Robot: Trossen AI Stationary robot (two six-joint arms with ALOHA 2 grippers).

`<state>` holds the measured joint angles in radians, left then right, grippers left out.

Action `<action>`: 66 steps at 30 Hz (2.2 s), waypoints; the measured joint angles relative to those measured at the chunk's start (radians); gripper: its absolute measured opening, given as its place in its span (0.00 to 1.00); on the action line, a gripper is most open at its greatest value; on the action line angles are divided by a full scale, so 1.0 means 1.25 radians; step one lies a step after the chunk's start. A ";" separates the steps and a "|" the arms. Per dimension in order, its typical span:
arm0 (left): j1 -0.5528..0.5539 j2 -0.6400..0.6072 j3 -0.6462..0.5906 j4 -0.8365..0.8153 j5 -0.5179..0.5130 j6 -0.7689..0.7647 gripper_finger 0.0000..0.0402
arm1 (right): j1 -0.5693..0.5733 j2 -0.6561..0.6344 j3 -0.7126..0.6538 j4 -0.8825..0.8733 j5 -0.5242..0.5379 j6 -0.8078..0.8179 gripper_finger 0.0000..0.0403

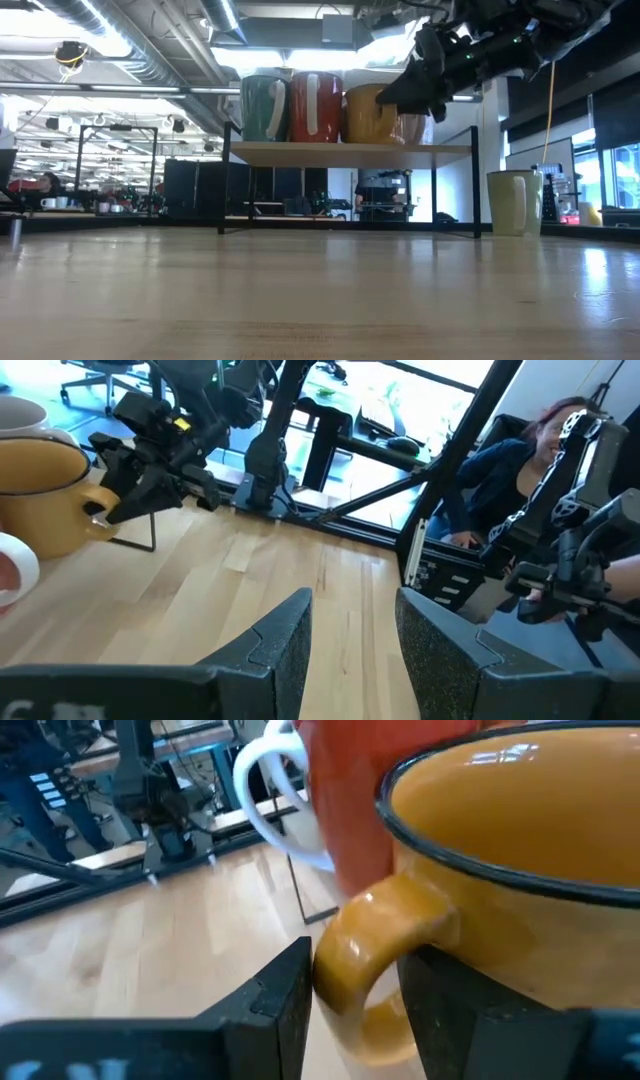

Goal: Place coffee mugs
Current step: Put the light green mug on the shelf

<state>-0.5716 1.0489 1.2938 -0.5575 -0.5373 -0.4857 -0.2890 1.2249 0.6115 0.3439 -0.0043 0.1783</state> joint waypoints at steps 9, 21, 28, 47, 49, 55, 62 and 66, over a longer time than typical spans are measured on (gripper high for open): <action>0.000 0.000 0.000 -0.002 0.001 0.012 0.35 | 0.006 0.002 0.000 -0.037 -0.011 -0.010 0.34; 0.021 0.000 0.000 -0.003 0.041 0.022 0.35 | 0.006 -0.037 0.048 -0.154 -0.003 -0.021 0.34; 0.043 0.000 0.000 -0.008 0.067 0.022 0.35 | 0.006 -0.067 0.138 -0.363 -0.003 -0.033 0.34; 0.038 0.000 0.000 -0.011 0.070 0.041 0.35 | 0.005 -0.188 0.415 -1.141 0.230 0.176 0.34; 0.036 0.000 0.000 -0.019 0.070 0.041 0.35 | 0.004 -0.201 0.416 -1.195 0.283 0.223 0.34; 0.032 0.000 0.000 -0.030 0.070 0.041 0.35 | -0.073 -0.184 0.416 -1.253 0.323 0.243 0.34; 0.033 0.000 0.000 -0.029 0.070 0.041 0.35 | -0.265 -0.081 0.415 -1.216 0.231 0.089 0.34; 0.033 0.000 0.000 -0.028 0.070 0.040 0.35 | -0.364 -0.035 0.415 -1.194 0.141 0.004 0.34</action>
<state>-0.5304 1.0485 1.2938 -0.5930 -0.4503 -0.4353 -0.7440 1.1816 1.1297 -1.1490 0.1715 0.1837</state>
